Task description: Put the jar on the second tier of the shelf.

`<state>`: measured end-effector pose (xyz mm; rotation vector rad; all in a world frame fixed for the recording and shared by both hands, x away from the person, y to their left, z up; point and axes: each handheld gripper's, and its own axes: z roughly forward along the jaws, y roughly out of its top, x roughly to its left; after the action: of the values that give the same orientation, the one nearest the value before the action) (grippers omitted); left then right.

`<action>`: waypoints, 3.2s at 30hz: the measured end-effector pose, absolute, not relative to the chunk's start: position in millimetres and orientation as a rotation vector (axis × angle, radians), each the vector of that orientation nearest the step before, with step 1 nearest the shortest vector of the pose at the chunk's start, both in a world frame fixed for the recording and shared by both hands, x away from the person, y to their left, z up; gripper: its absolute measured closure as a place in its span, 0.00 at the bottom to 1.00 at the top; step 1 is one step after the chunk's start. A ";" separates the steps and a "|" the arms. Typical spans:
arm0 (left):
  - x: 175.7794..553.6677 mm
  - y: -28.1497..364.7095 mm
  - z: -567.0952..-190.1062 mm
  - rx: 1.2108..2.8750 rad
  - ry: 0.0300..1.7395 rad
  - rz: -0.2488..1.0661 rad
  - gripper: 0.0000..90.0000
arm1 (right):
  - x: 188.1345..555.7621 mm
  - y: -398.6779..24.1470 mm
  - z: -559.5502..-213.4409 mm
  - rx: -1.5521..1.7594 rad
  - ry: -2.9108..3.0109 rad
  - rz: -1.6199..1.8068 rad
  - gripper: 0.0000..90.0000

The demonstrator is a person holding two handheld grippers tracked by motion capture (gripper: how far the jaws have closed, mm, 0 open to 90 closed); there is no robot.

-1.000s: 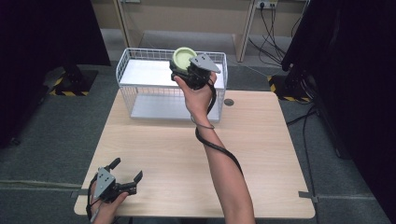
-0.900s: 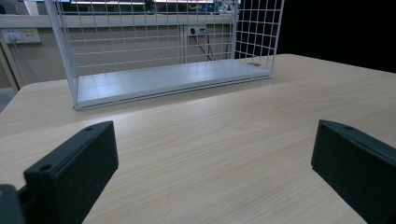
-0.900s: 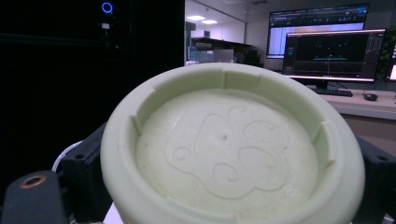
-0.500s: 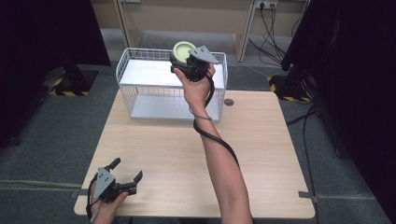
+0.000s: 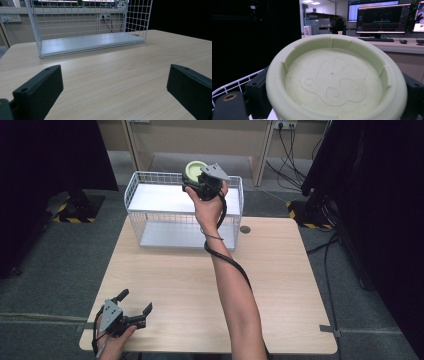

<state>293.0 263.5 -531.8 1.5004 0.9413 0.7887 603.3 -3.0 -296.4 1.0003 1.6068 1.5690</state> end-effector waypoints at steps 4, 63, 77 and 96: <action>293.0 263.3 -531.9 1.495 0.941 0.787 0.00 | 612.7 -1.7 -296.8 1.019 1.618 1.541 0.13; 293.5 264.0 -531.9 1.496 0.941 0.775 0.00 | 641.1 10.6 -340.1 1.201 1.740 1.375 0.13; 293.5 264.0 -531.9 1.495 0.941 0.776 0.00 | 635.8 13.4 -337.6 1.181 1.749 1.431 0.01; 293.2 263.1 -531.8 1.501 0.940 0.788 0.00 | 609.7 -5.1 -337.1 1.140 1.746 1.467 0.00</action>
<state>293.2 263.1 -531.8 1.5015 0.9405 0.7875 609.7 -5.1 -337.1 1.1405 1.7460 1.4673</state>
